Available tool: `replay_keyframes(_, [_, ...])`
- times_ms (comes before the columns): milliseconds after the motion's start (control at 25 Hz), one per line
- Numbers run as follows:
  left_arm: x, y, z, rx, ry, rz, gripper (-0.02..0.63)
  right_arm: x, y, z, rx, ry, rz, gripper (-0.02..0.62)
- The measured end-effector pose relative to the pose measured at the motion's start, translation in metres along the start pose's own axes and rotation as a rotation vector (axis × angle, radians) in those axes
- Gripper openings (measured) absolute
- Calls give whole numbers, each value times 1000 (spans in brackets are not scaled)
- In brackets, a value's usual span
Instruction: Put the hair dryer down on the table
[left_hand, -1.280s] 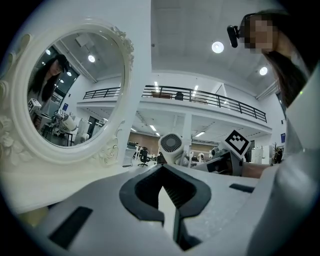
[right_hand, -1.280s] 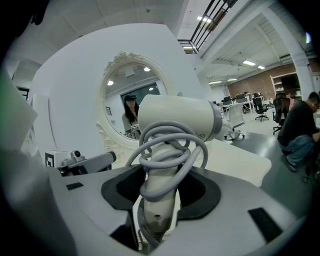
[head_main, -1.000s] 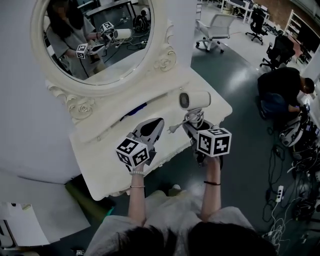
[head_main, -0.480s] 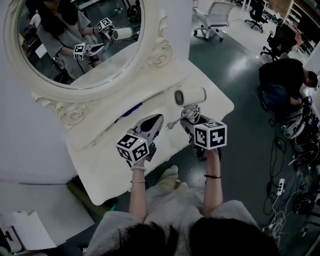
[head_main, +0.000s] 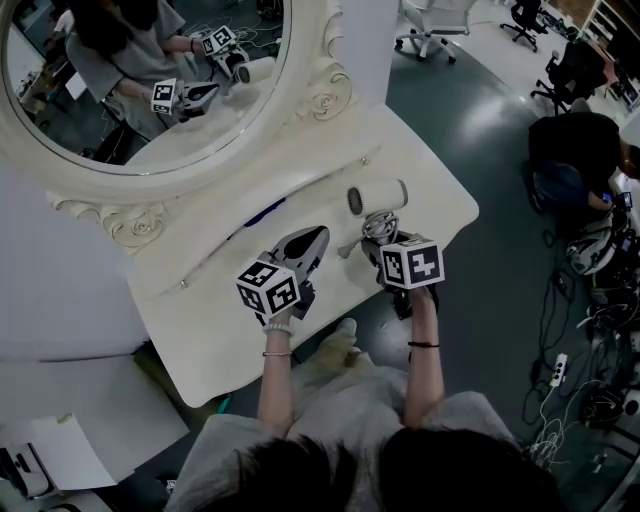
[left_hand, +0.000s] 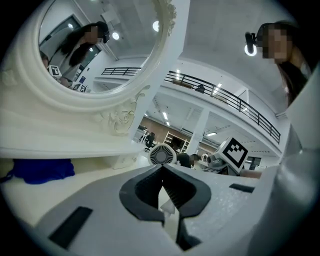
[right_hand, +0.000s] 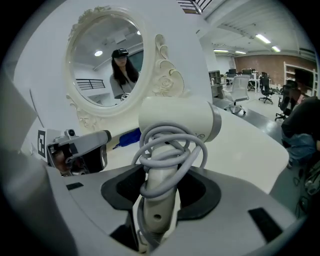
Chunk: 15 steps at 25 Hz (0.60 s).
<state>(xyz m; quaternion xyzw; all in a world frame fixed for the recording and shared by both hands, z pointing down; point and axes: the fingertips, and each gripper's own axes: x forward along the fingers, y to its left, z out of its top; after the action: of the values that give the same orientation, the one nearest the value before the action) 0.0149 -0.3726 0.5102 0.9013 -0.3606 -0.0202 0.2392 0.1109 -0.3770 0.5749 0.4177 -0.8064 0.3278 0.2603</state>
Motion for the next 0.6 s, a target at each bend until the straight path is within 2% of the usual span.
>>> replay_keyframes(600, [17, 24, -41, -137, 79, 6, 5, 35, -14, -17, -85, 165, -20, 190])
